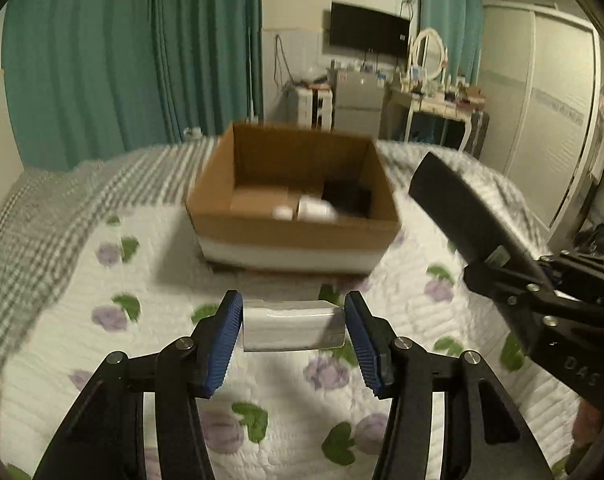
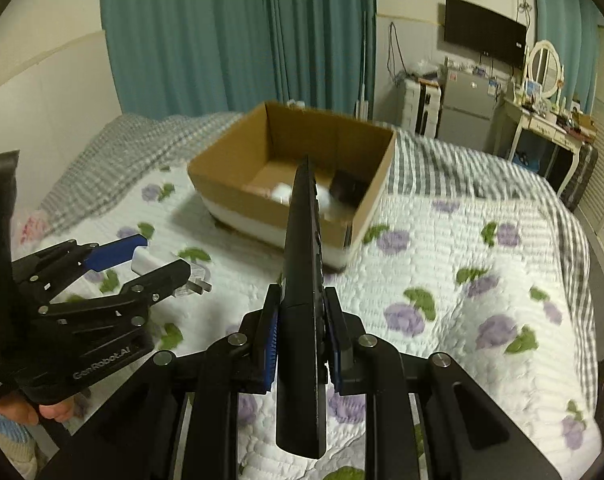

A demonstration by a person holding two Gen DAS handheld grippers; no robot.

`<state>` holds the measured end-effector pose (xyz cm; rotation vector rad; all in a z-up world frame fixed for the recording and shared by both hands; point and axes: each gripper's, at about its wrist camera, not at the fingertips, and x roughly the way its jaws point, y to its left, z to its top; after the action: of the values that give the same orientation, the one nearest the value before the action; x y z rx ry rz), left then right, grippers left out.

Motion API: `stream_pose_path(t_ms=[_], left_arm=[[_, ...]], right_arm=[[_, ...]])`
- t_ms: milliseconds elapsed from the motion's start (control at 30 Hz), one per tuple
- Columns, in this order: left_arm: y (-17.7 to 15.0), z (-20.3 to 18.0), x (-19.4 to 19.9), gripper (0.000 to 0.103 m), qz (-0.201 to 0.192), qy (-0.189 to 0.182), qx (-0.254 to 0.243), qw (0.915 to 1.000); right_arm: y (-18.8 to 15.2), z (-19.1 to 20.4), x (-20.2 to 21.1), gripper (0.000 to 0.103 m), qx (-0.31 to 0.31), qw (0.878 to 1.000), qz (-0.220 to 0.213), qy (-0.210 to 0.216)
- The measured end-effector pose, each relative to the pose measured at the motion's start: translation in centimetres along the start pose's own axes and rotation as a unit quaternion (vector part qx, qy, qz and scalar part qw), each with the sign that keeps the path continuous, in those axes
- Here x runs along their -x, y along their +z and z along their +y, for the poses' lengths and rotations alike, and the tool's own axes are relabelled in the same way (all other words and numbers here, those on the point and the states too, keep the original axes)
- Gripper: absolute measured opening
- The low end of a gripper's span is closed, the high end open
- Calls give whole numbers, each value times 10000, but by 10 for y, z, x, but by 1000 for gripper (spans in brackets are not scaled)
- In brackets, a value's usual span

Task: Organize rigid objects
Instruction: 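Grasp the small white charger block with the left tool, then drop the white block with left tool while right tool lowers remote into box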

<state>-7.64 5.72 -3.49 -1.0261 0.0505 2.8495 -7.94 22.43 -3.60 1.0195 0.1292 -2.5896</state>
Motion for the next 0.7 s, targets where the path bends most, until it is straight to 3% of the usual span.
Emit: stream_pose_path(t_ms=[333,700], left_arm=[[82,7,7,54,-579,115,-115,9982],[148,27,-60,54,-642,190,-163,9976]], right_arm=[[80,-11,24,19,195,9971,-740,24],[154,-24,-27,19,321,9949,-932,216]])
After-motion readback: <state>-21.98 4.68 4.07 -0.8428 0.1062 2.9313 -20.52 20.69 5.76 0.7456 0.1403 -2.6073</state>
